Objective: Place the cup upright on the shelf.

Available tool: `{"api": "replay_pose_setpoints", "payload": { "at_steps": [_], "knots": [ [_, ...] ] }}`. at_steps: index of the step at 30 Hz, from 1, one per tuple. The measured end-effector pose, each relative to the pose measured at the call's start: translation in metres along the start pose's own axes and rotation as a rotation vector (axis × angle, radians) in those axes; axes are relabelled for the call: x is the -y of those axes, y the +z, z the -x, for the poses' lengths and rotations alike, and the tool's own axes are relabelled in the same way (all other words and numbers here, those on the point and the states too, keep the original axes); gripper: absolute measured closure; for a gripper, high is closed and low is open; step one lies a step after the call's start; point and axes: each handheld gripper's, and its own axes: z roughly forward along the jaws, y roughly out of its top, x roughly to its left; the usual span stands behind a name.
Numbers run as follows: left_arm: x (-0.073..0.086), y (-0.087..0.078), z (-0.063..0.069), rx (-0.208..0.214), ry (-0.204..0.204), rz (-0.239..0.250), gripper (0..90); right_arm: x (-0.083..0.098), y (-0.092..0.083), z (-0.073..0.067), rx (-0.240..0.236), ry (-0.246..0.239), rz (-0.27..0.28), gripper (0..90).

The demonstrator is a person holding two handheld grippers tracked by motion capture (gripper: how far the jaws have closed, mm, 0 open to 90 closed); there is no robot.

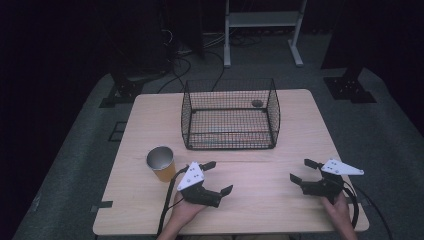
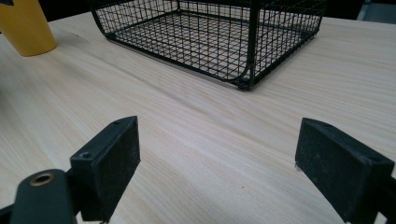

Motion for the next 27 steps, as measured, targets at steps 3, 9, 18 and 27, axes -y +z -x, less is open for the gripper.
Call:
{"api": "replay_pose_setpoints", "payload": {
  "at_steps": [3, 9, 18, 27],
  "knots": [
    [-0.002, -0.002, -0.001, -0.001, -0.001, -0.001, 5.9, 0.000, 0.000, 0.001, -0.002, 0.002, 0.001, 12.9],
    [-0.005, -0.006, -0.004, 0.001, -0.001, -0.005, 5.9, 0.000, 0.000, 0.001, -0.004, 0.007, 0.002, 12.9],
    [-0.016, -0.020, -0.009, -0.017, 0.012, 0.005, 5.9, 0.000, 0.000, 0.001, -0.004, 0.004, 0.002, 13.0],
    [-0.024, -0.034, -0.015, -0.037, 0.021, 0.021, 6.0, 0.000, 0.000, 0.001, -0.004, 0.008, 0.003, 13.0]
  ]
}}
